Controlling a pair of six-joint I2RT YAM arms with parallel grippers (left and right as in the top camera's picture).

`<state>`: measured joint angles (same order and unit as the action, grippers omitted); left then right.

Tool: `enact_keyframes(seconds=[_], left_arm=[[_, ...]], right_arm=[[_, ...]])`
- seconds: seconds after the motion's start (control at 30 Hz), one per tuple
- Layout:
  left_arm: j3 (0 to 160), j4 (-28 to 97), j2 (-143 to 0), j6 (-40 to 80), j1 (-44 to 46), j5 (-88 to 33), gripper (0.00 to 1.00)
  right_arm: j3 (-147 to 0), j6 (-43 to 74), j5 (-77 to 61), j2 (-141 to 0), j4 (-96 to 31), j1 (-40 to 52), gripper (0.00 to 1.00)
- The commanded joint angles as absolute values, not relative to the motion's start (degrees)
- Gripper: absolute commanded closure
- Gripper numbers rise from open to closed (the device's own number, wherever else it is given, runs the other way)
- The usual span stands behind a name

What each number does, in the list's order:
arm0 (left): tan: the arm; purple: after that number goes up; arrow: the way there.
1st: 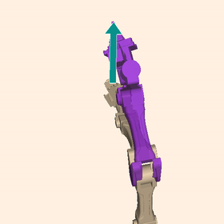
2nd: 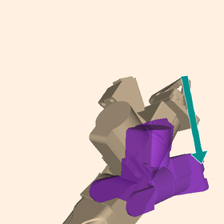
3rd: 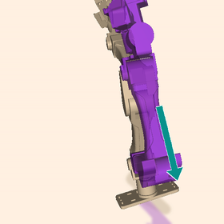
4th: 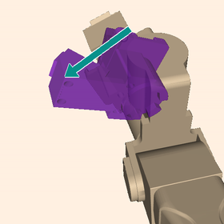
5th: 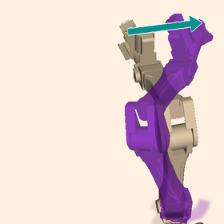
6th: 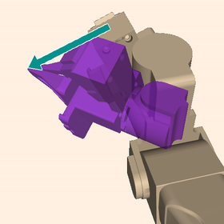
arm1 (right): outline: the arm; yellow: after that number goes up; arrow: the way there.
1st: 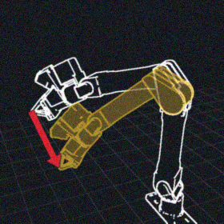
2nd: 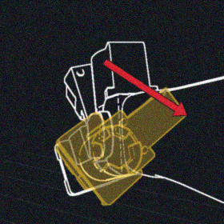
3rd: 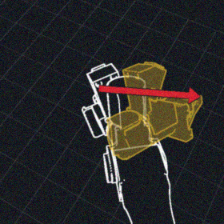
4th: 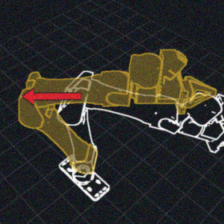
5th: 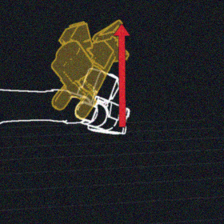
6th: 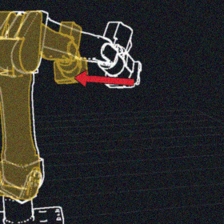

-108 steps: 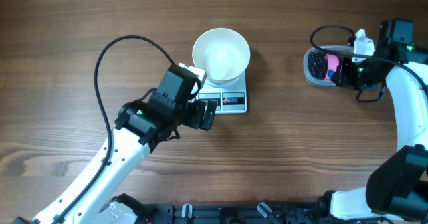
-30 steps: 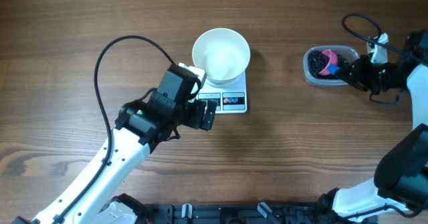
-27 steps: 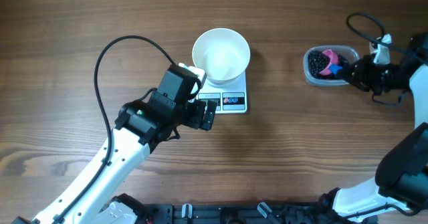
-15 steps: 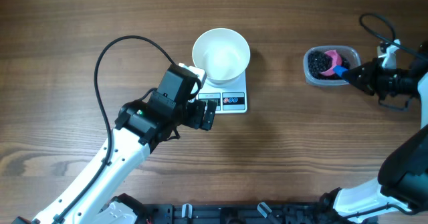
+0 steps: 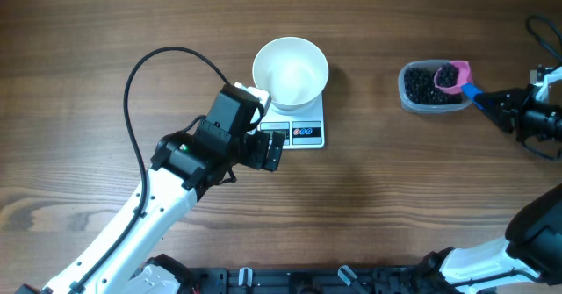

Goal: Scoop item into bowl and weigh 150g on scale
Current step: 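Drag the scoop through the beans with the right gripper to fill it, then lift the filled scoop and carry it over the white bowl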

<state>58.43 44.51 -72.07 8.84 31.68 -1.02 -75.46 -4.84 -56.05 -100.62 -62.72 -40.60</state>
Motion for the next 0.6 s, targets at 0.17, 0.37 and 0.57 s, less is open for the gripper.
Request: enact_keyframes(seconds=[0.17, 0.37, 0.57], left_arm=[[57.63, 44.36, -72.18, 8.12, 31.22, -1.50, 0.00], [57.63, 44.36, -72.18, 8.12, 31.22, -1.50, 0.00], [57.63, 44.36, -72.18, 8.12, 31.22, -1.50, 0.00]], right_arm=[[-75.24, -9.21, -65.30, -101.69, -65.39, -40.84, 0.96], [-75.24, -9.17, -74.81, -101.69, -67.00, -40.84, 0.96], [-75.24, -8.99, -84.36, -101.69, -67.88, -38.70, 0.96]])
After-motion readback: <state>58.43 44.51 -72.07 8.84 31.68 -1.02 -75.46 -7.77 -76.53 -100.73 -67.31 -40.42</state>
